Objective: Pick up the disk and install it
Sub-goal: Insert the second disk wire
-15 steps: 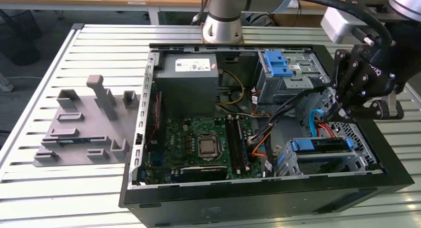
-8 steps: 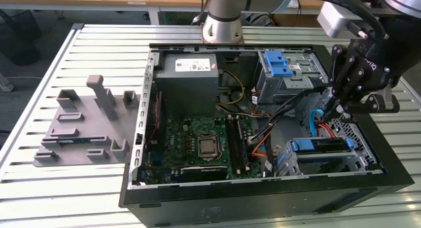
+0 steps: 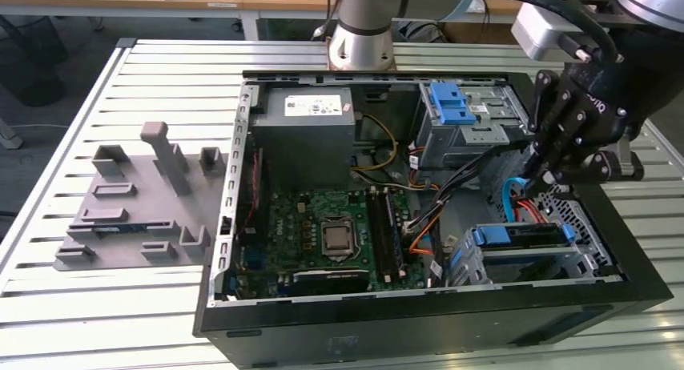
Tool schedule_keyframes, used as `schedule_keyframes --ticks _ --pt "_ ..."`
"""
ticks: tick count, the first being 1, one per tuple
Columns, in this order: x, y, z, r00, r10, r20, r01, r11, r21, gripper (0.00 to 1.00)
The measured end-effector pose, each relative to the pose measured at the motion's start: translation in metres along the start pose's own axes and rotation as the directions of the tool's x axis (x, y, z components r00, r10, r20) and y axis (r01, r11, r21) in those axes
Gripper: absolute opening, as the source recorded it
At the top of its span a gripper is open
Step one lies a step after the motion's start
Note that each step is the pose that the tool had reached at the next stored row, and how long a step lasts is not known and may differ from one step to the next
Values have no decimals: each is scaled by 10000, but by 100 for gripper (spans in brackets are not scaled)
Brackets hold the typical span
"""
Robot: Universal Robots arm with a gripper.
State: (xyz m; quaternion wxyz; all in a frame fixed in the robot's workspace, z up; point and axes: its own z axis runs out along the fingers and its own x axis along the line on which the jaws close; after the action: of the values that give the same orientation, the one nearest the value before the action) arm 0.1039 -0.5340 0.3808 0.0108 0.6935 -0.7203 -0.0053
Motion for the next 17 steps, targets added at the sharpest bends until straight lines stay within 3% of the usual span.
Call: schedule_keyframes --ticks 3,8,12,13,17 --pt "-6 -1 21 10000 -2 -4 2 10000 -89 25" --pt "-7 -15 65 10000 -5 -28 5 9999 -101 25" --pt "-7 -17 86 9999 -5 -160 3 10000 -95 24" --pt "-6 -17 92 9998 -4 -191 2 10000 -94 16" --pt "-6 -18 125 9997 -3 -256 1 10000 -90 16"
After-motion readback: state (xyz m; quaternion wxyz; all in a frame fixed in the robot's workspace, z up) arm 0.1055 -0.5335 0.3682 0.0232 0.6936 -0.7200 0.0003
